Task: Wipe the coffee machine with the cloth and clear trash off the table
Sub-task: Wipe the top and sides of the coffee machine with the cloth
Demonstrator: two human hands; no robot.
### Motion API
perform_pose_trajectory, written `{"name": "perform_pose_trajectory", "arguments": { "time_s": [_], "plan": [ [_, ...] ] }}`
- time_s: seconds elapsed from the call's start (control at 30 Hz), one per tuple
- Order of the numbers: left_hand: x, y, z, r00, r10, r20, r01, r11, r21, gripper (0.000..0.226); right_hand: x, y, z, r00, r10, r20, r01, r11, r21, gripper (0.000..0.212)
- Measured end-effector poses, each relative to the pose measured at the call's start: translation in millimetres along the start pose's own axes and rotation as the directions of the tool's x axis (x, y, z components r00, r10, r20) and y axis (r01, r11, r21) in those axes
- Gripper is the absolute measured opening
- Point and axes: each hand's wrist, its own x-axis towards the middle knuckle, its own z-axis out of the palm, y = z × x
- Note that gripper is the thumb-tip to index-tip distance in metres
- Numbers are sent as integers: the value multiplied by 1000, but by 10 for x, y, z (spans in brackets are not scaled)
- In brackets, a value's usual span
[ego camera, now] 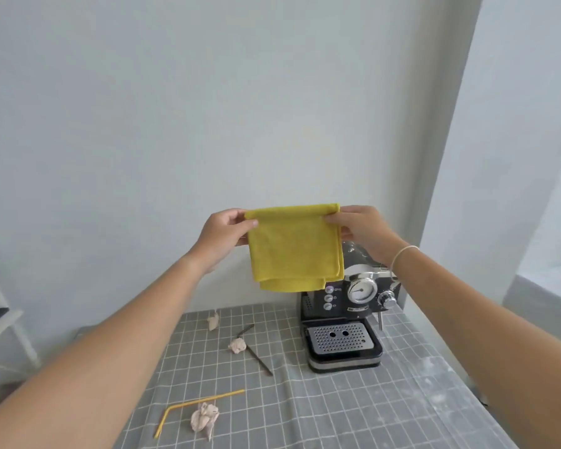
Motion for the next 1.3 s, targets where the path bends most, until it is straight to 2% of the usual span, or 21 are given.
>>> {"name": "perform_pose_trajectory", "arguments": {
  "time_s": [0.07,0.23,0.3,0.5,0.6,0.7,0.8,0.9,1.03,1.17,1.3],
  "plan": [
    [146,1,357,1000,-13,26,13,1000,-11,12,131,89,-364,1000,4,-1,-4,1000,-27,3],
    [467,-37,1119,999,-43,29,43,999,-9,14,454,318,-1004,998,65,-20,-66,995,-74,10],
    [583,-98,1330,998,-59,23,59,998,2,13,591,416,-1162,995,89,-33,-92,993,-80,4],
    [945,-334,1620,994,-104,-35,107,988,114,11,1025,760,-1271,991,102,-87,-113,984,-138,18],
    [1138,-483,1592,991,-78,-112,105,958,267,13,1238,903,-1149,988,74,-132,-101,971,-215,22],
    [1269,-610,1493,985,-58,-164,123,899,421,25,1289,1007,-961,992,-43,-119,-11,908,-418,43],
    [1389,-755,1435,987,-53,-153,122,862,492,27,1294,1087,-734,985,-157,70,166,764,-624,52],
    [1445,-878,1436,992,-45,-120,103,840,533,28,1293,1165,-539,968,-131,216,249,644,-724,54],
    [1501,-892,1470,994,-54,-93,96,838,536,31,1334,1155,-462,973,-40,227,202,626,-753,60],
    [1470,-943,1559,992,-84,-92,121,830,545,37,1250,1138,-456,963,56,263,191,548,-814,68],
    [1471,-1170,1545,987,-148,-57,156,841,518,43,1172,1289,-283,967,159,197,93,502,-860,70]
  ]
}}
